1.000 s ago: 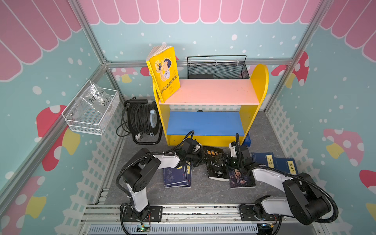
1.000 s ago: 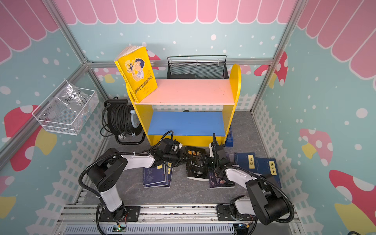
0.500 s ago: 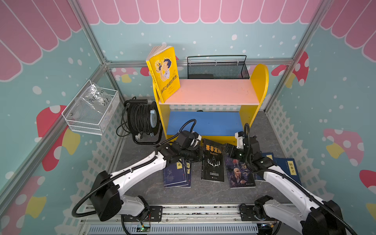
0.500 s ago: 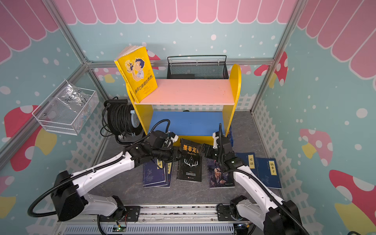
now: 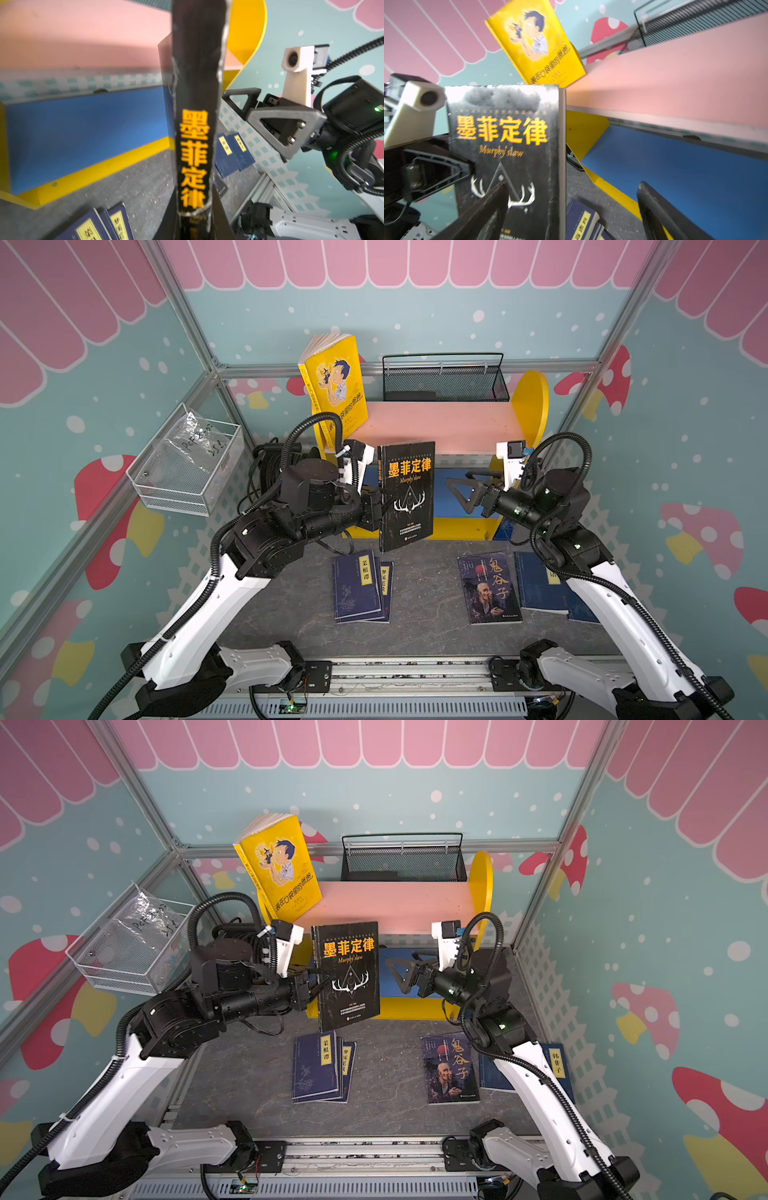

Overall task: Stacking books/files
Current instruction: Pick up the book at the center of the table, then place the book at the bookshelf.

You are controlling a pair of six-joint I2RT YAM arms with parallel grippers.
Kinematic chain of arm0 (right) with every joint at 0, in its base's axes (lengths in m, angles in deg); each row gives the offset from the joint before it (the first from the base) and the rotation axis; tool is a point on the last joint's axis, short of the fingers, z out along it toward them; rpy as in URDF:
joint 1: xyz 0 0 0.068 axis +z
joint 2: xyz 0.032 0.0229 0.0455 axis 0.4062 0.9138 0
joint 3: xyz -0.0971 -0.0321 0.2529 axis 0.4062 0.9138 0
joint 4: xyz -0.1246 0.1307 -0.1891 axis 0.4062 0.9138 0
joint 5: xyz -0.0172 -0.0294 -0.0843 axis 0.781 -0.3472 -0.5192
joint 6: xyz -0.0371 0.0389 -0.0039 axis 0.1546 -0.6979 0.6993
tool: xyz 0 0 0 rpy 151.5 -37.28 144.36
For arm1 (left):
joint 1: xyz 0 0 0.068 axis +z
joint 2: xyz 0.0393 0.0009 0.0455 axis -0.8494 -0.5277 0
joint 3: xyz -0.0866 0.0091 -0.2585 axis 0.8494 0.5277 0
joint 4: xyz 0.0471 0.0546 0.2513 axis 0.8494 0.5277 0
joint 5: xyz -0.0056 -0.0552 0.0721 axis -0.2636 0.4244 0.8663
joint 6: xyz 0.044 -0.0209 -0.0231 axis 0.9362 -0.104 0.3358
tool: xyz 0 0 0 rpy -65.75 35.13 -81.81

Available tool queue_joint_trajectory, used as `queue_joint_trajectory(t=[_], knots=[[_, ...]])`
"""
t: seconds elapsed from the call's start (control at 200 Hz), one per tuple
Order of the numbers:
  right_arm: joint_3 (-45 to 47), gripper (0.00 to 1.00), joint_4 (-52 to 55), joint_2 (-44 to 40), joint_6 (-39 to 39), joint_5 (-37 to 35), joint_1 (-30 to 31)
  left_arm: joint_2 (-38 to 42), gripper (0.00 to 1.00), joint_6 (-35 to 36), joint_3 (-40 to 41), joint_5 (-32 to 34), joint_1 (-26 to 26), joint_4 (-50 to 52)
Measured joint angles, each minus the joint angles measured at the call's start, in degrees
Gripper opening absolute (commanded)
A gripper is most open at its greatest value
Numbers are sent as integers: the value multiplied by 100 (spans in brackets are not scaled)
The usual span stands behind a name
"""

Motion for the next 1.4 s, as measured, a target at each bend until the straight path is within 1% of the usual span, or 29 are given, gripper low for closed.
queue_joint_trajectory(t=[0.12,0.245,0.455,0.56,0.745,0.916,1.171,1.316,1.396], knots=[[-535,100,-313,254,319,297,24,-186,0,487,-463,656,2,-181],[-1082,99,-699,734,555,616,24,-492,0,992,-833,1263,24,-619],[-1633,100,-1130,1631,898,1132,28,-940,0,1696,-892,2087,205,-1700],[-1891,100,-1333,2041,962,1316,28,-1252,0,1941,-1001,2216,459,-2277],[-2347,100,-1891,2675,898,1499,28,-2017,0,2155,-1714,2302,1117,-2680],[-2839,100,-2321,3388,748,1504,68,-2326,0,2229,-1770,2330,1469,-2970],[-4175,100,-2396,4896,562,1478,365,-2332,0,2144,-1381,2402,1779,-3230],[-4994,100,-2190,5464,424,1429,702,-2173,0,2065,-1080,2487,1904,-3318],[-5337,100,-2302,5692,358,1495,804,-2057,0,2022,-986,2500,1893,-3309]])
